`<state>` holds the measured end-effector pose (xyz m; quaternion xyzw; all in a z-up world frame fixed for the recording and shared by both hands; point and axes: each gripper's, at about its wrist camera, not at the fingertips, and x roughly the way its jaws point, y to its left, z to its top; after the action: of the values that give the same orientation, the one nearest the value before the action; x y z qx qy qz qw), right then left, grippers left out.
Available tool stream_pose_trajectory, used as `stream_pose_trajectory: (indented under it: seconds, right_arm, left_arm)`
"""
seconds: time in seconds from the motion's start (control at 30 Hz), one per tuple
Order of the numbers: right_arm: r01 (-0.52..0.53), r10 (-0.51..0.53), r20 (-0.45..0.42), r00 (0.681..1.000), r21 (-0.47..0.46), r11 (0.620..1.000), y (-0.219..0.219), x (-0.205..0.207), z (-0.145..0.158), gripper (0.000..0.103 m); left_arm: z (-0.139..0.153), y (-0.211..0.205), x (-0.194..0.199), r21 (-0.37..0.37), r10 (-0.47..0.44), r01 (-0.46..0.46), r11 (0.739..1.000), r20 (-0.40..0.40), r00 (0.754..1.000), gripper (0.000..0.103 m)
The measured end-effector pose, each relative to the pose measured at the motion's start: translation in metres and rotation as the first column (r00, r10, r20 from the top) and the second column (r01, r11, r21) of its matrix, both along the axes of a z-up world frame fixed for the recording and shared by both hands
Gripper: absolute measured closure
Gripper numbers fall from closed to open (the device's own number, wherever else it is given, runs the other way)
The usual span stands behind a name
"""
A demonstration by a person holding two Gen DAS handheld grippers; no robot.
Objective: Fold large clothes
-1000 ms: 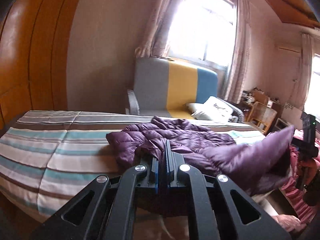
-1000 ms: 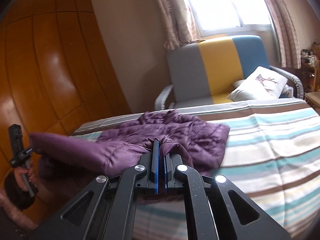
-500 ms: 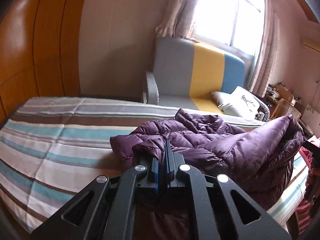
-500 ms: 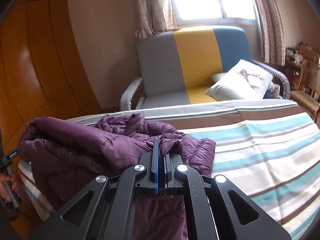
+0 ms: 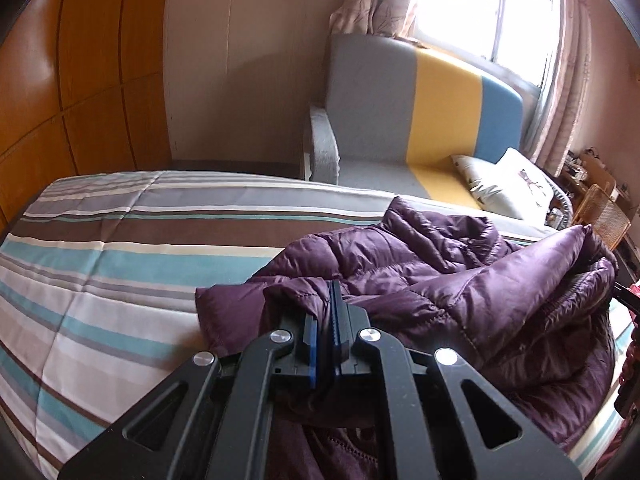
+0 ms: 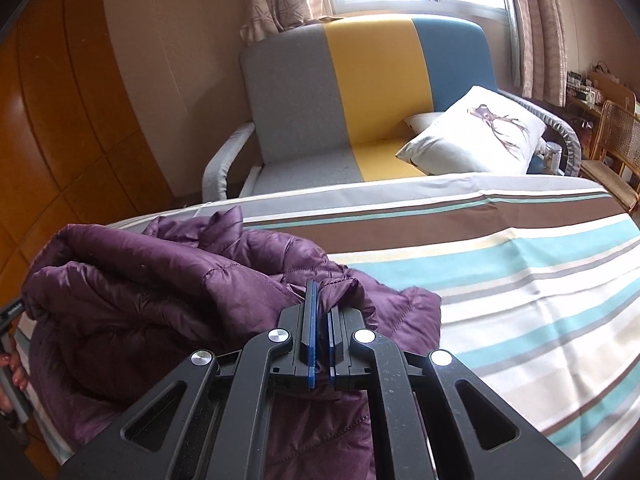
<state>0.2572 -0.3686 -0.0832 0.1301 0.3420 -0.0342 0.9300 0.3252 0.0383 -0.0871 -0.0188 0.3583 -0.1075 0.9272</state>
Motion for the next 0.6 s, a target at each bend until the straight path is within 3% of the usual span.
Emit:
stream_pose_trajectory:
  seconds: [0.17,0.27,0.4,0.6]
  right_arm:
    - [0.016,-0.014,-0.078,0.997,0.023,1.0,-0.007,0.027,-0.022,0.099]
    - [0.024,-0.013,-0.118,0.993,0.09,0.996,-0.012,0.036,-0.045,0.099]
    - [0.032,-0.017,-0.098,0.995,0.161,0.986,-0.019,0.034,-0.054,0.099]
    - [0.034,-0.028,-0.022,0.999,0.305,0.952,-0.039,0.019,-0.042,0.095]
  left_arm:
    - [-0.021,-0.009,0.028,0.004,0.001,-0.001,1.0,-0.072,0.997,0.095]
    - [-0.034,-0.012,0.032,-0.008,-0.01,0.009,1.0,-0.086,0.996,0.089]
    - [-0.042,-0.008,0.029,-0.048,-0.018,0.015,0.999,-0.065,0.998,0.085]
    - [-0.034,0.015,0.03,-0.192,0.015,-0.029,0.981,-0.075,0.997,0.078]
